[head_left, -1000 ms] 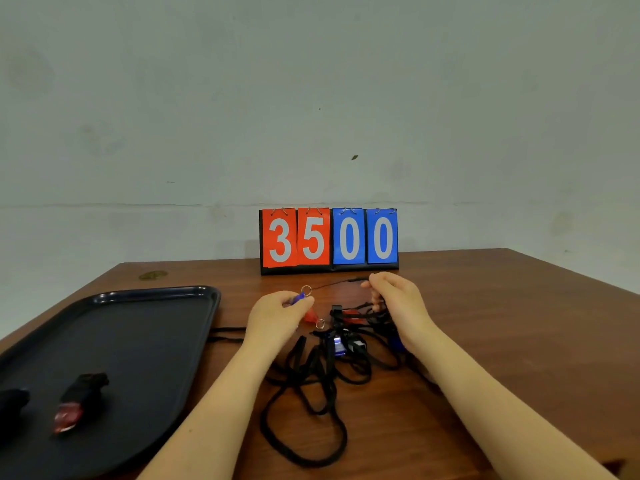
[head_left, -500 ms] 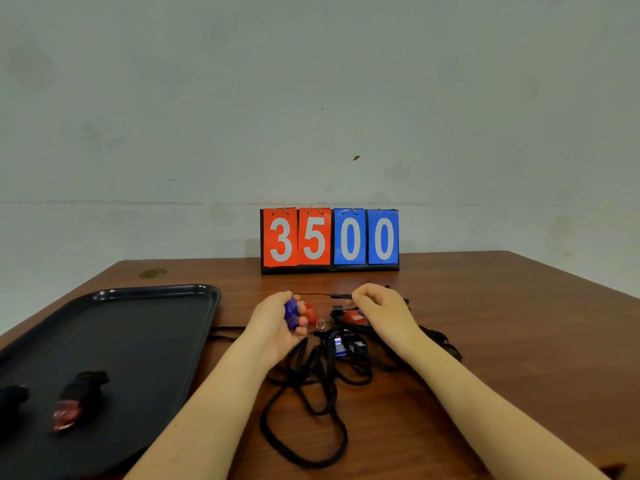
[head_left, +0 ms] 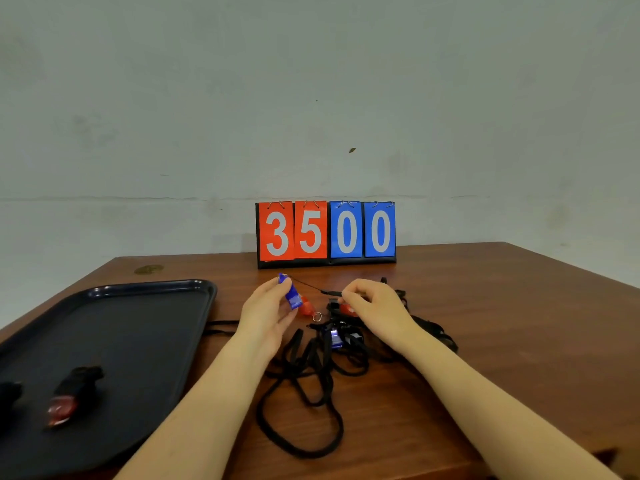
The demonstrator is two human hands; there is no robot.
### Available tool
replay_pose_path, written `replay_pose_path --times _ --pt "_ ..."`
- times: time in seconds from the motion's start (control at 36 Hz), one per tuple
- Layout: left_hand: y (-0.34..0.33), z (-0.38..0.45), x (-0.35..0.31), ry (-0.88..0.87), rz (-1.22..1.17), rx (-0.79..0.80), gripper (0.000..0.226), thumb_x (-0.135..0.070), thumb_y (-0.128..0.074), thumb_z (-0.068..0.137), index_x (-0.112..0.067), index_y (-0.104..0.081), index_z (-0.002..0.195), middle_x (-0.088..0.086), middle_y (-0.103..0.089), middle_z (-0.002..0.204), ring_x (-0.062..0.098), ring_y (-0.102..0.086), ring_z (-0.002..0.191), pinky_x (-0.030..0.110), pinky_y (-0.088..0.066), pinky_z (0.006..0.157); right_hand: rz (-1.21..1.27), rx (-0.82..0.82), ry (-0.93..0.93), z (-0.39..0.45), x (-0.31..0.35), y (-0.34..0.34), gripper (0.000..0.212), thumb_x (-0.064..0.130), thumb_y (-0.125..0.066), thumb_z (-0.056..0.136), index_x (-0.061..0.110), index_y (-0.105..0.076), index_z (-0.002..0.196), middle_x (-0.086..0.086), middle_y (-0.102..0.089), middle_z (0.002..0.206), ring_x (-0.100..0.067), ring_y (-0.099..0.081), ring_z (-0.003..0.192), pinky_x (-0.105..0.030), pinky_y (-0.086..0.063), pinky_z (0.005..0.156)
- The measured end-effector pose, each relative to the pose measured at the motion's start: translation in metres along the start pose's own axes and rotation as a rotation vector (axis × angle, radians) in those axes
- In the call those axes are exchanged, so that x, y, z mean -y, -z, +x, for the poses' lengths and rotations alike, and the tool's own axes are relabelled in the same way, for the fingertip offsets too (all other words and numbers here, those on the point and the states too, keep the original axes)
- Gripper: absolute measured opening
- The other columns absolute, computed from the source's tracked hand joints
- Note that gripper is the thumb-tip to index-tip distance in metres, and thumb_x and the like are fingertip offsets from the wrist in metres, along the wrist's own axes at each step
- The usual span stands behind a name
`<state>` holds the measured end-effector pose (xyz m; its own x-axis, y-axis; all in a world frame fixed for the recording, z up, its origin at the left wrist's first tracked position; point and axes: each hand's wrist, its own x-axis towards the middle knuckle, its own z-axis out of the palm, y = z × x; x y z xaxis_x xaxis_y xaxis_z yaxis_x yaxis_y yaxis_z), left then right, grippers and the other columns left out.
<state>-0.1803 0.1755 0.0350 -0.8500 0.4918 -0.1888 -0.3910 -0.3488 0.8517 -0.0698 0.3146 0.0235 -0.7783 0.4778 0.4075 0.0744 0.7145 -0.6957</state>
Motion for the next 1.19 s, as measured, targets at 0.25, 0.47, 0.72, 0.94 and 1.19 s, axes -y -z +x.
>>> replay_pose_path --times 0.25,0.47,0.72,0.94,1.19 --pt "0.0 -0.003 0.002 0.045 -0.141 0.085 0.044 0.001 -0.059 0.09 -0.006 -0.05 0.133 0.014 -0.061 0.12 0.026 -0.061 0.106 0.038 -0.051 0.089 -0.001 0.05 0.063 -0.003 0.003 -0.004 0.019 0.025 -0.053 0.095 0.021 -0.069 0.087 0.011 -0.068 0.085 0.003 -0.061 0.085 -0.02 -0.048 0.083" --pt "0.002 -0.006 0.0 0.106 -0.16 0.089 0.021 -0.014 -0.069 0.086 -0.012 -0.058 0.104 0.014 -0.067 0.105 0.023 -0.064 0.099 0.031 -0.052 0.079 -0.117 0.156 0.164 -0.008 0.007 -0.008 0.016 0.025 -0.056 0.095 0.025 -0.072 0.094 0.015 -0.068 0.088 0.004 -0.061 0.085 -0.019 -0.049 0.083" --pt "0.002 -0.004 0.005 0.049 -0.246 0.093 0.023 -0.005 -0.066 0.087 -0.009 -0.056 0.108 0.017 -0.065 0.107 0.023 -0.064 0.101 0.031 -0.055 0.075 -0.146 0.189 0.244 -0.01 0.012 -0.011 0.017 0.029 -0.057 0.094 0.027 -0.073 0.1 0.018 -0.07 0.094 0.006 -0.061 0.092 -0.018 -0.048 0.087" --pt "0.002 -0.005 0.008 -0.071 -0.015 0.122 0.028 -0.013 -0.065 0.089 -0.011 -0.064 0.117 0.011 -0.067 0.11 0.02 -0.066 0.101 0.028 -0.055 0.079 -0.217 0.199 0.323 -0.013 0.016 -0.017 0.023 0.03 -0.057 0.094 0.024 -0.07 0.112 0.012 -0.069 0.108 0.002 -0.059 0.1 -0.019 -0.046 0.092" --pt "0.002 -0.004 0.012 -0.221 0.294 0.13 0.018 -0.015 -0.063 0.092 -0.018 -0.069 0.108 0.007 -0.072 0.099 0.018 -0.072 0.088 0.027 -0.058 0.076 0.097 0.001 0.239 -0.011 0.018 -0.011 0.017 0.019 -0.053 0.096 0.028 -0.067 0.092 0.014 -0.067 0.087 0.003 -0.061 0.087 -0.008 -0.045 0.078"
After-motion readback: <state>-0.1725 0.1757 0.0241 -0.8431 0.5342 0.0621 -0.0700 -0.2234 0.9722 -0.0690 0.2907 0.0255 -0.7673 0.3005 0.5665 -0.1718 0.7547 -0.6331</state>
